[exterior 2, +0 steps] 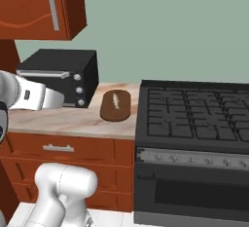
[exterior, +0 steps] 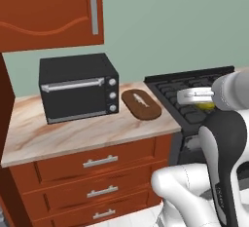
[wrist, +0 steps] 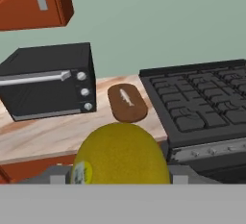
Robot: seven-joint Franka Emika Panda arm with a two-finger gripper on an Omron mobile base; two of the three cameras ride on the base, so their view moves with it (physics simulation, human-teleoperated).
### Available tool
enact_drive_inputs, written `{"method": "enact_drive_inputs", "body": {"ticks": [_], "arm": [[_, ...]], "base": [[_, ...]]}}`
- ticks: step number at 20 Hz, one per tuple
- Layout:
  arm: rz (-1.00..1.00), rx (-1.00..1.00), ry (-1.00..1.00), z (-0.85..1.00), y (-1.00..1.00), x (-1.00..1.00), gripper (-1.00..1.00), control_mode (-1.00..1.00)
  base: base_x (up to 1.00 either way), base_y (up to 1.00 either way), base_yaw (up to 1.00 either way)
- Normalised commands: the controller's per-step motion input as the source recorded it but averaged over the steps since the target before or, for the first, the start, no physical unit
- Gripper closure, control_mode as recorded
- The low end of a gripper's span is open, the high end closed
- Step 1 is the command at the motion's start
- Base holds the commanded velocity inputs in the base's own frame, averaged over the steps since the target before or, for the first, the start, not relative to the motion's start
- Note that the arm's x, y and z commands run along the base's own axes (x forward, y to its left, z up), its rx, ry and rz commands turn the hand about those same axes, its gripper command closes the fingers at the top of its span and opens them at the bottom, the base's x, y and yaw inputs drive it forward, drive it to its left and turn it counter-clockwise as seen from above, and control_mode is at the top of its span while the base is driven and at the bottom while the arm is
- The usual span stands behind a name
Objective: Retrieve a lemon from the fridge and place it on the cutting board with the fish.
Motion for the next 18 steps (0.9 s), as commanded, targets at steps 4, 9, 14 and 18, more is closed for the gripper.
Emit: {"method": "enact_drive_inputs", "body": {"ticks": [4, 9, 14, 18], "arm": [[0.0, 0.0, 0.0, 0.0, 0.0, 0.0, 1.0, 1.0], [0.0, 0.0, 0.0, 0.0, 0.0, 0.0, 1.0, 1.0], [0.0, 0.0, 0.0, 0.0, 0.0, 0.0, 1.0, 1.0], [0.0, 0.0, 0.0, 0.0, 0.0, 0.0, 1.0, 1.0]], "base": [[0.59, 0.0, 0.0], [0.5, 0.0, 0.0], [0.25, -0.04, 0.0], [0.05, -0.01, 0.0]]}}
